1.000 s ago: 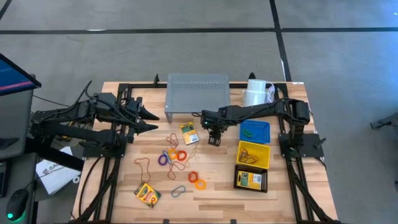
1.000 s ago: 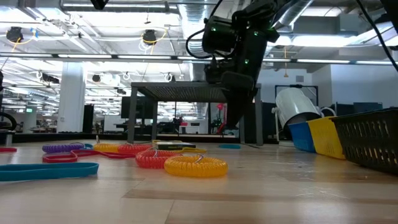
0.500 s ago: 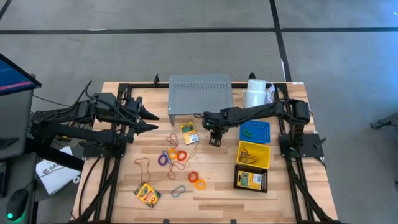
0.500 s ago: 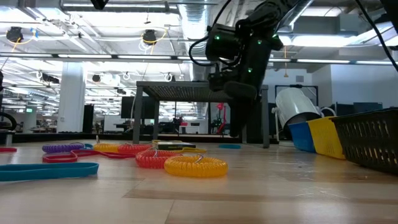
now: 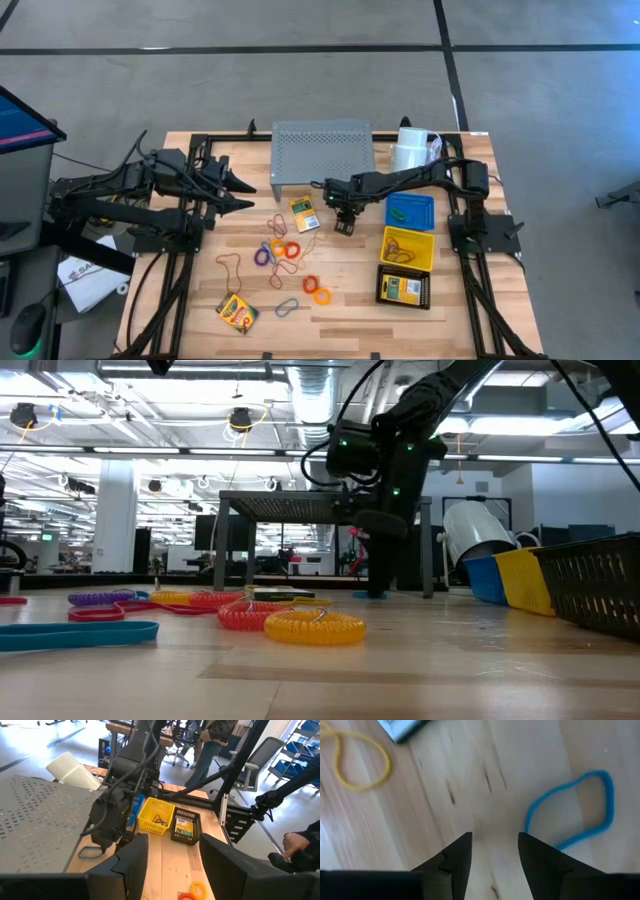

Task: Pick & Place Office Desk Supplies
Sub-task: Put the blue rubber band into the yellow basket

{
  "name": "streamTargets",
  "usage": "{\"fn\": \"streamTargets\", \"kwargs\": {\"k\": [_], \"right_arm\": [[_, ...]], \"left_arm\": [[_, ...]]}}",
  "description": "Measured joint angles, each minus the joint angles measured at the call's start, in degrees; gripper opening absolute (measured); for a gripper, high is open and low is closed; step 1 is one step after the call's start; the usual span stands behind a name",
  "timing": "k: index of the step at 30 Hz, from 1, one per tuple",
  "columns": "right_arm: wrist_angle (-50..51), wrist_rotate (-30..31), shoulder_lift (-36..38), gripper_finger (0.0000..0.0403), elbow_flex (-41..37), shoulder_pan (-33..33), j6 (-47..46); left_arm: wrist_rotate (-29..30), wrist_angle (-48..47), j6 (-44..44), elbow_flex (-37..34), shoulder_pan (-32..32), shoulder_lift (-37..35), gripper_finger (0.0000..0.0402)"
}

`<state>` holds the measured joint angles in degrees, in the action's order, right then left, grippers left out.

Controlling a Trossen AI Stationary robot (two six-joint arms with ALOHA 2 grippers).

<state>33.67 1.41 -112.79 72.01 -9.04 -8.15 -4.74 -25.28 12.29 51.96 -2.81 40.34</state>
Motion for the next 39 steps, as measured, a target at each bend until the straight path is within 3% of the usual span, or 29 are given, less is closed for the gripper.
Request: {"fn": "streamTargets", "kwargs": {"k": [6, 15, 39], "right_arm": [[-0.16, -1.33, -0.05, 0.0133, -0.35, -0.88, -0.30], [0.09, -5.10, 0.04, 0.0007, -0.94, -2.12, -0.49], [0.06, -5.80, 0.04, 0.0001, -1.05, -1.48, -3.46]], "left_arm": [[-0.01, 0.15, 0.00, 0.00, 0.00, 0.02, 0.0173], [0.01, 0.38, 0.01, 0.00, 0.00, 0.00, 0.0173], [0.01, 0.49, 0.20, 0.00, 0.00, 0.00, 0.0173]]}}
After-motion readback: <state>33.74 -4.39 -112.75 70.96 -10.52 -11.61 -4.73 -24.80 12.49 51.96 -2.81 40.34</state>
